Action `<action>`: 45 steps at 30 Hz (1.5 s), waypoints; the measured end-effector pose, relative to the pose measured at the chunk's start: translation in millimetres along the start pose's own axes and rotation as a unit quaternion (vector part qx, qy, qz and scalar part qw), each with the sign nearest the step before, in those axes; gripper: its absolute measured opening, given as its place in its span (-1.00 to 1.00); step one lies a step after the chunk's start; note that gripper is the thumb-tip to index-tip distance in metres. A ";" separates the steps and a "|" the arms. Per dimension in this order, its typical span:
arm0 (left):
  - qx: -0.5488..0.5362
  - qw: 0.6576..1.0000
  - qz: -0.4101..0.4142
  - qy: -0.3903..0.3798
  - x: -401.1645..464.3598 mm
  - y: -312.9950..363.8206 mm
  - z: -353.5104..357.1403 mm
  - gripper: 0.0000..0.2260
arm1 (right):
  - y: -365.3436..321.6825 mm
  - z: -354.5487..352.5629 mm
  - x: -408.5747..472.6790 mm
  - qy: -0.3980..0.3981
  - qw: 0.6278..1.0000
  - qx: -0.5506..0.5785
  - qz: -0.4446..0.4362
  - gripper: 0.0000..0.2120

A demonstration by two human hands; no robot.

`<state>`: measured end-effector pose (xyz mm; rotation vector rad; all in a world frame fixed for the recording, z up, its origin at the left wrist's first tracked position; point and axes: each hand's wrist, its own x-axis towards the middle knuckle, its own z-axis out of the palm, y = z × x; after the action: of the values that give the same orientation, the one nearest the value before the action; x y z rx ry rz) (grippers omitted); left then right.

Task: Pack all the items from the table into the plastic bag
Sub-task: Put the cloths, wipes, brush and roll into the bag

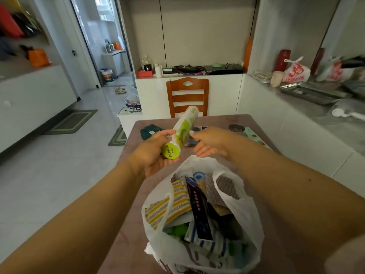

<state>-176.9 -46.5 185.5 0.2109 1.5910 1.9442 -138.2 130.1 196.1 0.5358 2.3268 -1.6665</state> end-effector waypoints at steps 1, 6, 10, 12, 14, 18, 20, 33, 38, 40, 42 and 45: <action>0.001 1.000 0.005 -0.009 -5.3 0.3 4.8 -0.81 | -3.0 2.7 -0.8 0.001 0.998 0.066 0.004 -0.38; 0.005 0.999 0.004 -0.038 -27.4 -10.2 22.6 -0.84 | -9.6 18.8 -7.6 0.033 0.966 0.254 0.024 -0.50; 0.082 0.996 -0.012 -0.030 -43.7 -17.9 21.3 -0.93 | 1.9 25.1 -12.8 0.062 0.953 0.294 0.027 -0.55; 0.215 0.976 0.009 0.041 -49.3 -21.6 16.2 -0.86 | 8.6 23.7 -15.1 0.067 0.949 0.307 0.017 -0.54; 0.383 0.916 0.040 0.115 -53.1 -27.2 9.6 -0.83 | 14.0 21.9 -19.2 0.069 0.951 0.302 0.008 -0.54; 0.586 0.807 -0.042 0.064 -60.0 -43.5 4.9 -0.80 | 18.2 20.5 -27.4 0.057 0.952 0.301 -0.012 -0.59; 0.643 0.758 -0.078 0.071 -57.9 -50.5 5.7 -0.73 | 18.6 21.3 -29.2 0.057 0.955 0.291 -0.027 -0.54; 0.019 0.983 -0.079 0.166 -56.2 -14.5 -7.5 -0.85 | 36.4 41.0 -36.4 0.022 0.977 0.177 -0.119 -0.40; -0.105 0.977 -0.043 0.179 -59.3 2.4 -6.3 -0.75 | 43.7 37.6 -40.8 0.013 0.997 0.050 -0.055 -0.29; -0.154 0.968 -0.044 0.192 -54.5 6.6 -12.4 -0.72 | 45.7 30.2 -44.2 0.007 0.999 -0.022 -0.028 -0.28; -0.187 0.959 -0.041 0.210 -49.0 10.1 -19.6 -0.64 | 48.5 23.1 -48.9 0.000 0.991 -0.129 -0.022 -0.23; -0.218 0.944 -0.027 0.246 -41.9 11.0 -29.4 -0.57 | 52.9 19.5 -59.2 -0.012 0.944 -0.330 -0.010 -0.15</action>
<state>-161.4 -94.7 198.4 -0.5317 1.3711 2.3635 -62.8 117.4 167.3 0.3399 2.6598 -0.7904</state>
